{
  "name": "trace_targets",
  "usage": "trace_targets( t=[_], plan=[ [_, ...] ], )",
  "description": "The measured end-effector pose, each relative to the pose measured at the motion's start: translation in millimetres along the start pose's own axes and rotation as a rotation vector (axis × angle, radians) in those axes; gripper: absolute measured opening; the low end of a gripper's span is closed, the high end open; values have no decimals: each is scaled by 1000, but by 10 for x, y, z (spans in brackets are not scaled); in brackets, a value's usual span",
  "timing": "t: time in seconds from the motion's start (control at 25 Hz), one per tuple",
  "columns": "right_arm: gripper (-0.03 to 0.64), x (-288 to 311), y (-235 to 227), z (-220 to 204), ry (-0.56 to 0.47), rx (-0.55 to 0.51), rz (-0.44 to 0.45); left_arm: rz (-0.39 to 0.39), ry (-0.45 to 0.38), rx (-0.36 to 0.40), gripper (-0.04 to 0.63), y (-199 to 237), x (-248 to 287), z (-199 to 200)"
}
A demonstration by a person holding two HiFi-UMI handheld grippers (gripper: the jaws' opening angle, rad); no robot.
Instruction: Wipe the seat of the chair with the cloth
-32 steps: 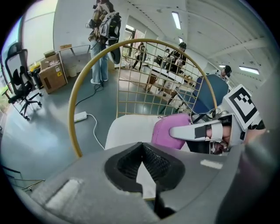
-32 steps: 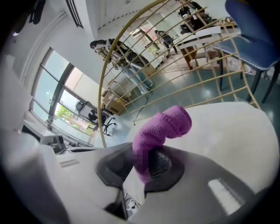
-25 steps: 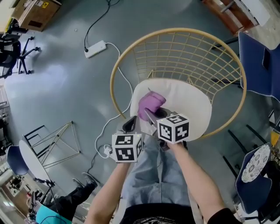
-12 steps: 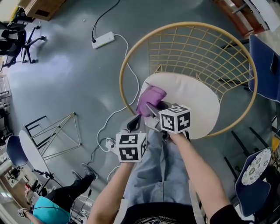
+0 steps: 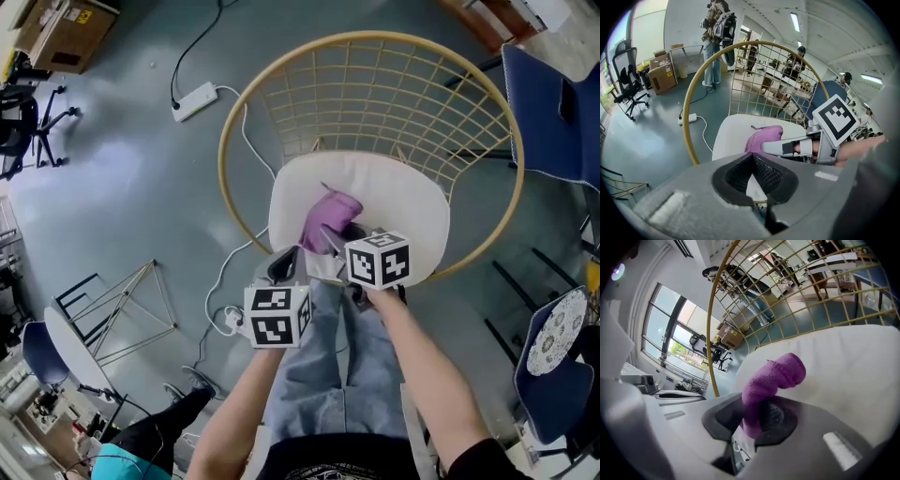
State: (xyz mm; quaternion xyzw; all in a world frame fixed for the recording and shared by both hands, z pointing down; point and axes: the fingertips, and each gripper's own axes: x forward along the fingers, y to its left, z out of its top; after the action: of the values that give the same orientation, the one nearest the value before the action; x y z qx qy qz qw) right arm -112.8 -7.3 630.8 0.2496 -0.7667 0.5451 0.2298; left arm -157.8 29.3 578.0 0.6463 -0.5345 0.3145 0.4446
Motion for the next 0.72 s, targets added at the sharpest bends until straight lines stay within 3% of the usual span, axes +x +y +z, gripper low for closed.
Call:
trace_targets(
  t=[0.72],
  plan=[
    [60, -689, -778, -186, -99, 119, -156, -69, 28, 117, -6, -523, 282, 28]
  ],
)
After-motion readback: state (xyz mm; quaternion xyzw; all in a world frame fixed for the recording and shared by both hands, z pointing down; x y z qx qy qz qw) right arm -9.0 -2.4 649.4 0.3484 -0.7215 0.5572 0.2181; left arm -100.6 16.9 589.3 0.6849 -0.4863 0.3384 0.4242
